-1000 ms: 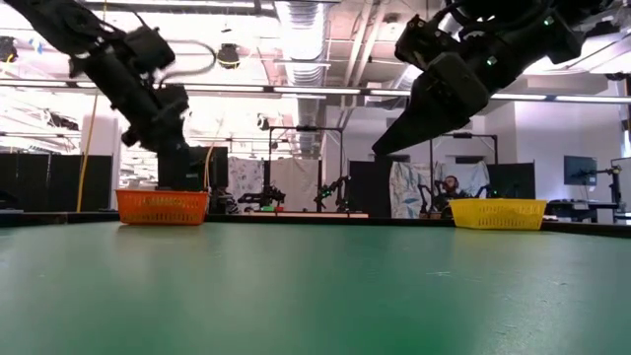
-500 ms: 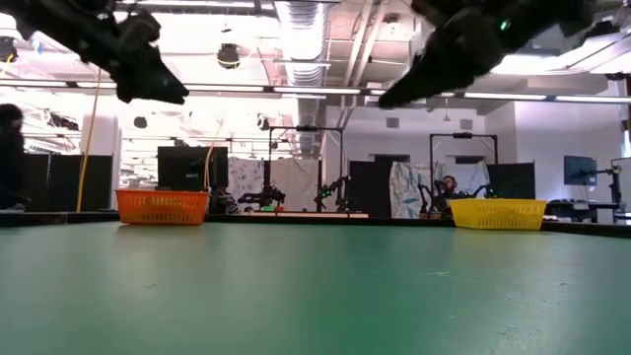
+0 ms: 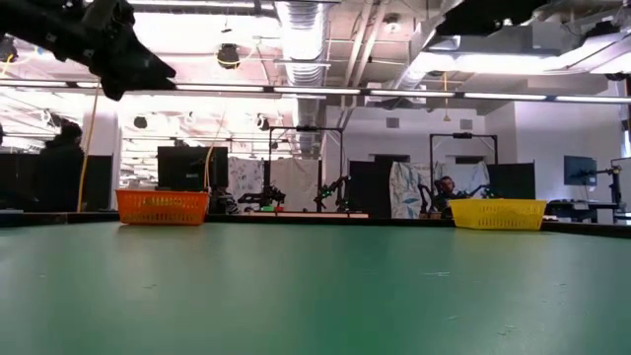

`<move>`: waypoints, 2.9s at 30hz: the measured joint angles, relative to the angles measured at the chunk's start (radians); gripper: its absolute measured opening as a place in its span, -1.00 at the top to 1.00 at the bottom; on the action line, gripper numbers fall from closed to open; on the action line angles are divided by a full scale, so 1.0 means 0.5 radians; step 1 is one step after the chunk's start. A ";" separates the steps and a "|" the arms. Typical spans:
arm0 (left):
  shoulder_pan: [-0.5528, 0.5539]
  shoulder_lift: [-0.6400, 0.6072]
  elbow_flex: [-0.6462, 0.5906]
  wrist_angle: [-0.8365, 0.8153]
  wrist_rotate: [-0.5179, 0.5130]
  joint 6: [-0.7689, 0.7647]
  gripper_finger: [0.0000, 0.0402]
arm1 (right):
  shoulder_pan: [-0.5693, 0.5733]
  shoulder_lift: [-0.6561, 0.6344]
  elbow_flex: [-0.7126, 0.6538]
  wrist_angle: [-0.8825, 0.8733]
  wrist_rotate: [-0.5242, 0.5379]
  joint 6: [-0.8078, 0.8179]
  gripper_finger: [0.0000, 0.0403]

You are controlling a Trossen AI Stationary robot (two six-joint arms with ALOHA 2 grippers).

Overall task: Sort rubber bands into baskets
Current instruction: Return to Home Position

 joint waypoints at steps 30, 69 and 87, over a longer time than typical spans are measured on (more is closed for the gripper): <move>-0.690 -0.007 -0.416 0.739 -0.534 0.240 0.17 | -0.047 -1.705 -1.056 0.504 0.050 0.047 -0.13; -0.827 -0.077 -0.837 1.199 -0.596 0.456 0.17 | -0.512 -1.705 -1.445 0.639 -0.043 0.224 0.06; -0.827 -0.091 -0.839 1.038 -0.593 0.370 0.17 | -0.570 -1.630 -1.448 0.567 -0.045 0.615 0.06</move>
